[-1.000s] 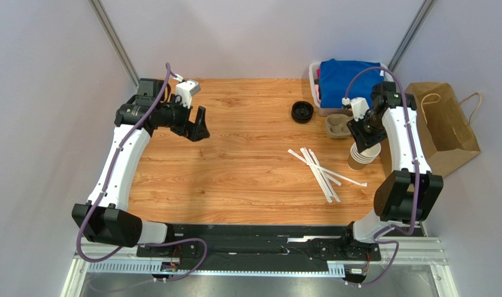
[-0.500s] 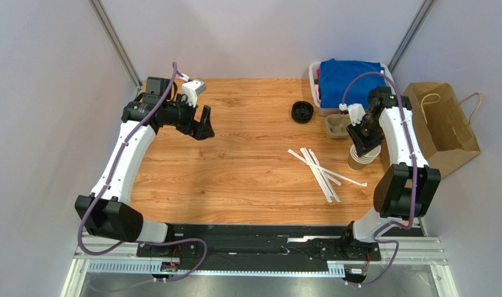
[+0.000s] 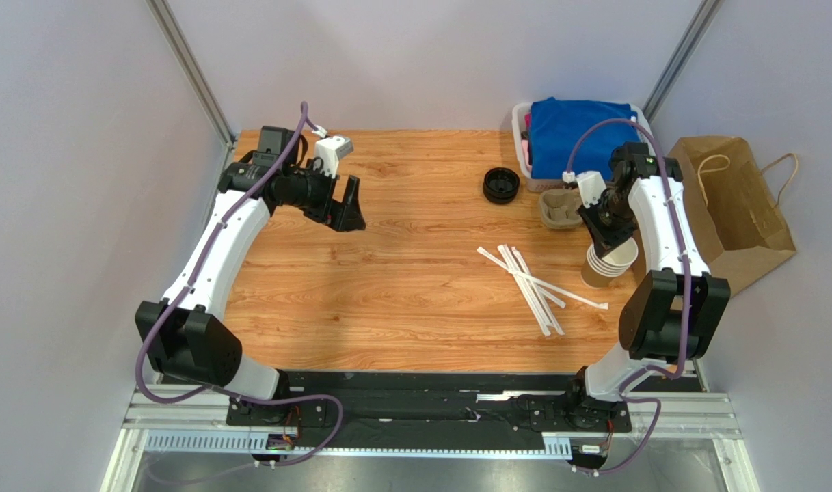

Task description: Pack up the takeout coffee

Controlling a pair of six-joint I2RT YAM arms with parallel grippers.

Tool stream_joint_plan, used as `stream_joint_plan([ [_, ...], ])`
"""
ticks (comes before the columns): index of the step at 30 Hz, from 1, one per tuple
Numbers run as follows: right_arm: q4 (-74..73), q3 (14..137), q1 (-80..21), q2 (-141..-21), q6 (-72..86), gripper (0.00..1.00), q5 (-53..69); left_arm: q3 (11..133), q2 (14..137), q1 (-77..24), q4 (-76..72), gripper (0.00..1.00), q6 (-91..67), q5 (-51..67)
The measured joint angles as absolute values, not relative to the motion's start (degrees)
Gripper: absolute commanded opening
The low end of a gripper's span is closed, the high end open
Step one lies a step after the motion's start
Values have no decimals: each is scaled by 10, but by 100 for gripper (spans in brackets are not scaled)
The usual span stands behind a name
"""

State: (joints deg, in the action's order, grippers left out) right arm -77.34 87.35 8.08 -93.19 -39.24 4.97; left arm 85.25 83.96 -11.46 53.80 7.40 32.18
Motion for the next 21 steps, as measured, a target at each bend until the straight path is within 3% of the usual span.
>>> stream_joint_plan([
  [21,-774,924,81,-889,-392,0,33,868,905,-163,507,99,36,329],
])
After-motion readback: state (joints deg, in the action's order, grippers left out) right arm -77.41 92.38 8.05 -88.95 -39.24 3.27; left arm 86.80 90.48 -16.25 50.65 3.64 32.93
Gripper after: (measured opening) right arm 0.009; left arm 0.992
